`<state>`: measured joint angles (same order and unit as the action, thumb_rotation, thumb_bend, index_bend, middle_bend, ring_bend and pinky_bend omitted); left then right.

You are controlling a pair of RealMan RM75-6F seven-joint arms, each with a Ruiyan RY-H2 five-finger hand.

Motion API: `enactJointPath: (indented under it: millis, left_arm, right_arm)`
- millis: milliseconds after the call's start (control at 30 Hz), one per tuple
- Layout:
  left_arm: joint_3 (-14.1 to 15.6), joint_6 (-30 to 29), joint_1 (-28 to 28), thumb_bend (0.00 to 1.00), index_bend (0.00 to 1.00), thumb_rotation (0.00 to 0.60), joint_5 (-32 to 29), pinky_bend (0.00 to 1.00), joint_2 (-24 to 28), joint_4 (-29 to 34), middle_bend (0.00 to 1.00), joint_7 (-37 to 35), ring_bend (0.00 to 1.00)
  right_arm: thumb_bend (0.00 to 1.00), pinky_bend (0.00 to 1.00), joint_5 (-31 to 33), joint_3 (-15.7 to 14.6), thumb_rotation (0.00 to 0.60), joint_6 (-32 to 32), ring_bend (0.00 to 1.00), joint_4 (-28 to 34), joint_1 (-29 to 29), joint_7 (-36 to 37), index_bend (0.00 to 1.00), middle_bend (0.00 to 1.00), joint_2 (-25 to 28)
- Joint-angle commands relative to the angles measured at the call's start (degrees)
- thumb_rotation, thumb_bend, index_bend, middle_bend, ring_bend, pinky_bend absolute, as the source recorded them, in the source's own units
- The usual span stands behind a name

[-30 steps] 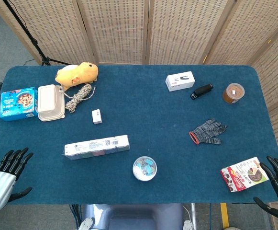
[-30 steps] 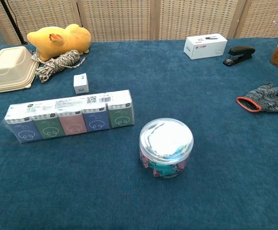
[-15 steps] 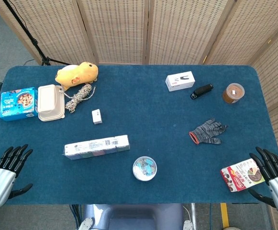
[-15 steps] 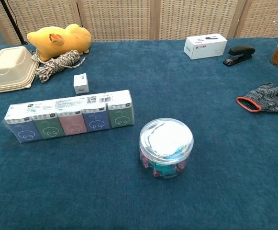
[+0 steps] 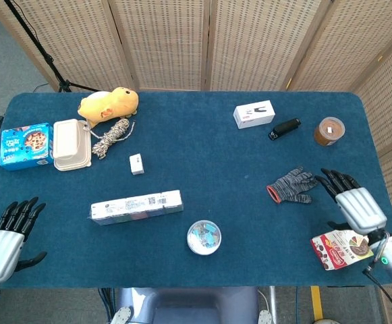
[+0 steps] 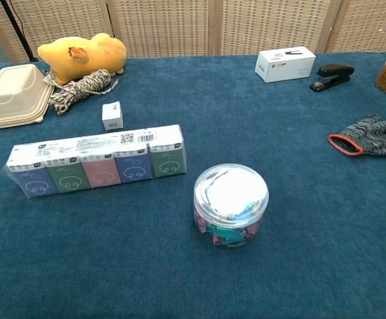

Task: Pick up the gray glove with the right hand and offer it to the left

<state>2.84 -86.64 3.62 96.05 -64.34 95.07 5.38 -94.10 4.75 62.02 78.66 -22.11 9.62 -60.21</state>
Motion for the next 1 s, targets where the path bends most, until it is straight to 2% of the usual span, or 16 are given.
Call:
enactJointPath:
  millis: [33,233,367,567,767,1000]
  left_arm:
    - [-0.8,0.9,0.4,0.0,0.0,0.6,-1.6,0.0,-0.2,0.4,0.0,0.6,0.0]
    - [-1.6,2.4,1.0,0.0,0.0,0.6,-4.0,0.0,-0.5,0.7,0.0,1.5,0.0]
    - [-1.9,3.0,1.2,0.0,0.0,0.6,-5.1,0.0,-0.5,0.8,0.0,1.8,0.0]
    - [-2.6,3.8,1.6,0.0,0.0,0.6,-7.1,0.0,-0.5,0.8,0.0,1.5,0.0]
    - [-2.8,4.4,1.8,0.0,0.0,0.6,-8.0,0.0,-0.6,1.0,0.0,1.9,0.0]
    - [-3.1,4.6,1.9,0.0,0.0,0.6,-8.9,0.0,-0.6,1.0,0.0,2.0,0.0]
  right_arm:
    - [0.0,0.11,2.8,0.3,0.6,-8.3,0.0,-6.8,-6.1,1.9,0.0,0.0,-4.0]
    - [0.0,0.11,4.3,-0.3,0.6,-15.3,0.0,-15.6,-11.0,4.8,0.0,0.0,-9.3]
    - [0.0,0.11,3.3,-2.4,0.6,-19.1,0.0,-20.7,-13.2,7.3,0.0,0.0,-12.1]
    - [0.0,0.11,1.8,-5.0,0.6,-20.9,0.0,-25.5,-15.0,10.1,0.0,0.0,-14.9]
    - [0.0,0.12,1.5,-6.0,0.6,-21.5,0.0,-30.1,-16.6,12.7,0.0,0.0,-18.8]
    - [0.0,0.19,1.6,-6.7,0.6,-21.8,0.0,-35.0,-18.0,14.3,0.0,0.0,-22.7]
